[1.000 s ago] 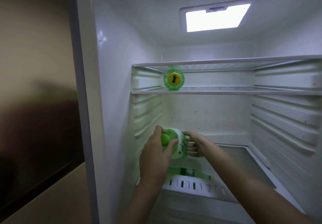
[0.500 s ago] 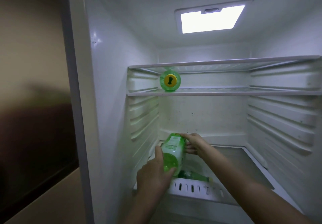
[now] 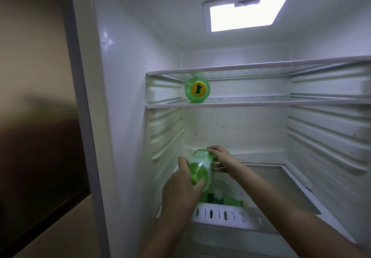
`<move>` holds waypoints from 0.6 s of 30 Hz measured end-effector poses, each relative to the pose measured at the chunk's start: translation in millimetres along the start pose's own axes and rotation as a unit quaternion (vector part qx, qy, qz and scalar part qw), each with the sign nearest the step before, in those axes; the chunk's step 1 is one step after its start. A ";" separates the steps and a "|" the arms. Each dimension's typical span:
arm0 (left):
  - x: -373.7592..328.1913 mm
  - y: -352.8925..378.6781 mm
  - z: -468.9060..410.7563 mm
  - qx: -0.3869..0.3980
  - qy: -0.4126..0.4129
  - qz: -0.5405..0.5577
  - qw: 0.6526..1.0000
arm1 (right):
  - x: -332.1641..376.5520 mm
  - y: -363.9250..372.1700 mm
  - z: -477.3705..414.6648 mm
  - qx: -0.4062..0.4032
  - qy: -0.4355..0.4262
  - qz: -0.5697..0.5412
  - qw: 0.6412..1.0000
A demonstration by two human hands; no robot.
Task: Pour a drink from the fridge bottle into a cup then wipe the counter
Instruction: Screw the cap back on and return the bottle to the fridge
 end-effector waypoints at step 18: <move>-27.3 -36.6 -103.7 -0.111 0.021 0.096 0.989 | 13.1 33.2 56.5 0.306 -0.049 0.107 0.945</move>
Point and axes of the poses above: each hand's wrist, its own z-axis away from the middle knuckle, its own y-axis out of the palm, x = y × z, the point moved 9 cm from there along -z, towards the middle knuckle, and after that the axes turned 8 degrees about -z, right-handed, at the moved point
